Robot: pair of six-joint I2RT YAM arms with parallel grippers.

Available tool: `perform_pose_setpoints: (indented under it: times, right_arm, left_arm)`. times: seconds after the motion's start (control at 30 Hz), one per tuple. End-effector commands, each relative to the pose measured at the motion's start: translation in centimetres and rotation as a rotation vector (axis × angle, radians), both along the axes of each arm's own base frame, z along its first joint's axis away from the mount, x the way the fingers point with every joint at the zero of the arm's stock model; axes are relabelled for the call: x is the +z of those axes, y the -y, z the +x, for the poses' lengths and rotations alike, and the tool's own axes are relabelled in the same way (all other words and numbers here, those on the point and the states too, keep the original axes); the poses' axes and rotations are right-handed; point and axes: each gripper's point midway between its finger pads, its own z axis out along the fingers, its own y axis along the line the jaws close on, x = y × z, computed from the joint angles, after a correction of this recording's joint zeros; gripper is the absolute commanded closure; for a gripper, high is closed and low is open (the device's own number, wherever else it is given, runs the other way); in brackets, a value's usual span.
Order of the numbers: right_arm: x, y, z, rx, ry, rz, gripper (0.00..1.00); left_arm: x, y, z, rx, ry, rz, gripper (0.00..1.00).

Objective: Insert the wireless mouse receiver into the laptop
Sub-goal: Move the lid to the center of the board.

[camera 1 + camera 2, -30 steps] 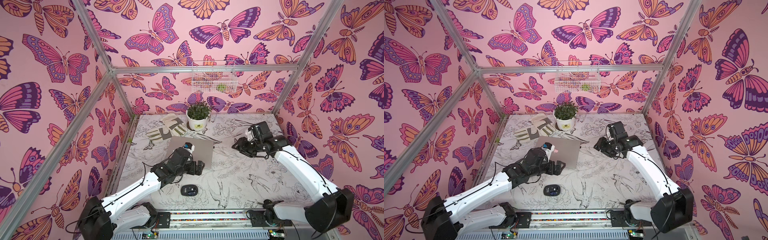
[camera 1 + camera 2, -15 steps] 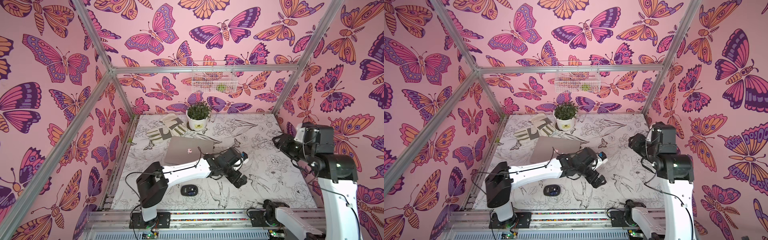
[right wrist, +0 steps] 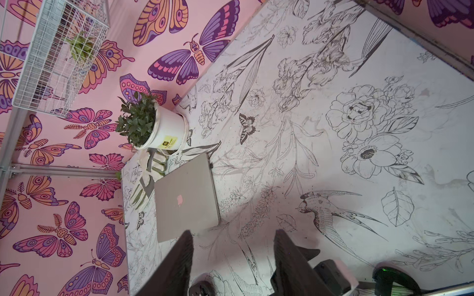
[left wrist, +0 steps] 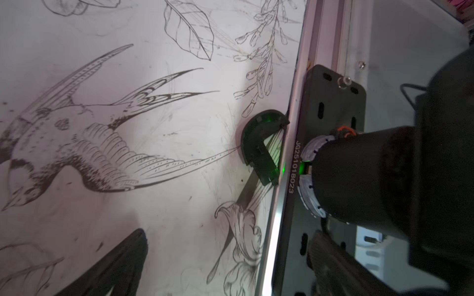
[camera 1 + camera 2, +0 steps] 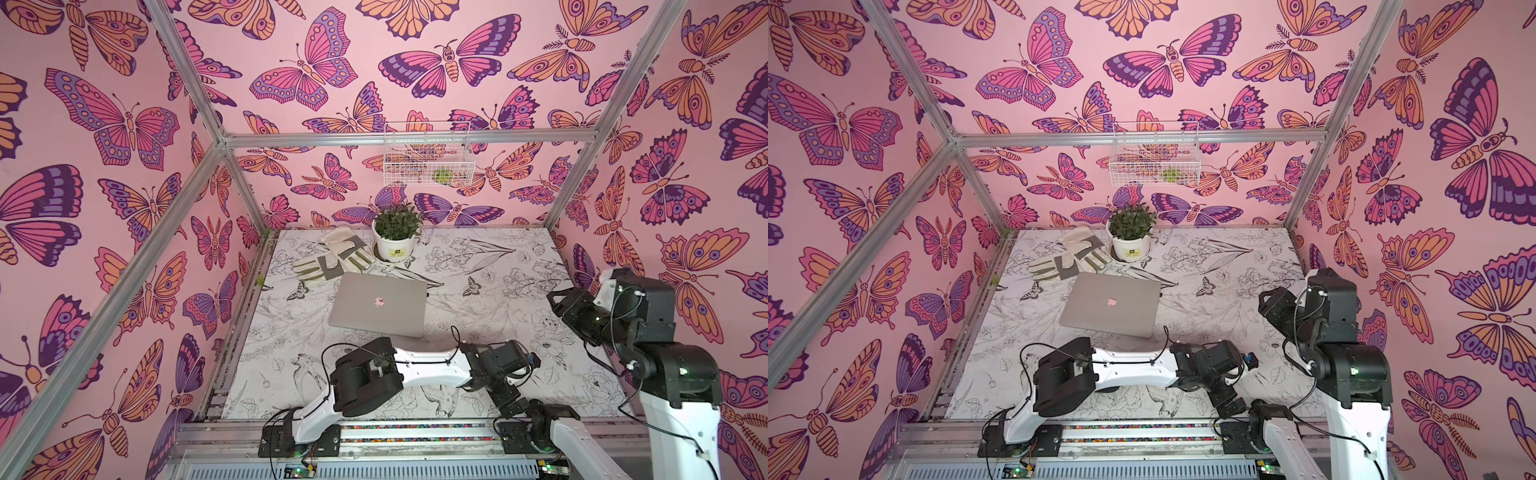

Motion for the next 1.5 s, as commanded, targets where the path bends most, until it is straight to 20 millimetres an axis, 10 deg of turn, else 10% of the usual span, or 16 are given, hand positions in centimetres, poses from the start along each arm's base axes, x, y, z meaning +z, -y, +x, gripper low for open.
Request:
perform_pose_setpoints:
  times: [0.0, 0.83, 1.47]
  right_arm:
    - [0.4, -0.7, 0.0, 0.027, 0.022, 0.031, 0.48]
    - [-0.1, -1.0, 0.8, 0.035, 0.012, 0.056, 0.50]
    - [1.0, -1.1, 0.7, 0.039, 0.044, 0.064, 0.51]
  left_arm:
    - [-0.2, 1.8, 0.3, -0.024, 0.083, -0.075, 0.00]
    - [-7.1, 4.1, 1.1, 0.043, 0.227, -0.021, 0.00]
    - [-9.6, -6.8, 9.7, 0.295, 0.382, 0.275, 0.02]
